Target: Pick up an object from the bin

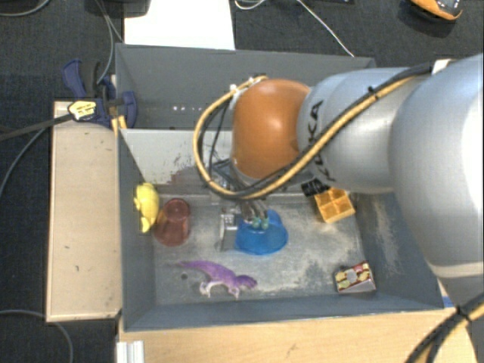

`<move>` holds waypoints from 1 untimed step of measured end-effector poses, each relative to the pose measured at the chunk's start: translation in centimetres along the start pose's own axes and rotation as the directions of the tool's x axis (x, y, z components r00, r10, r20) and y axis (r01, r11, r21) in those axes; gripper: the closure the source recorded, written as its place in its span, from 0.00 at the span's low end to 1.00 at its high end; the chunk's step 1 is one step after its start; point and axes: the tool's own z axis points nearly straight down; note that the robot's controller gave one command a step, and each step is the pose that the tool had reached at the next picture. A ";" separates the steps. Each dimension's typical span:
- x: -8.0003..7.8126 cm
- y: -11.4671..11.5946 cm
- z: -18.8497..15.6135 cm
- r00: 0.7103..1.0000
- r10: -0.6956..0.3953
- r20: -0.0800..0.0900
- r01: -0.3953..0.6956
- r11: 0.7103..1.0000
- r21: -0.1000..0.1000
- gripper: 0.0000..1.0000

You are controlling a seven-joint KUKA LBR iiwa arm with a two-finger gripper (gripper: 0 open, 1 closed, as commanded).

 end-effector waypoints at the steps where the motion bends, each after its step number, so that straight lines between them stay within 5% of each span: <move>1: -0.2 -0.1 -0.5 1.000 0.005 0.008 -0.005 1.000 -0.001 0.00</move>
Offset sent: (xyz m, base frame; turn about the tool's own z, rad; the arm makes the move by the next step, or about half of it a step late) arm -0.0044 -0.0783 -0.0634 -0.0043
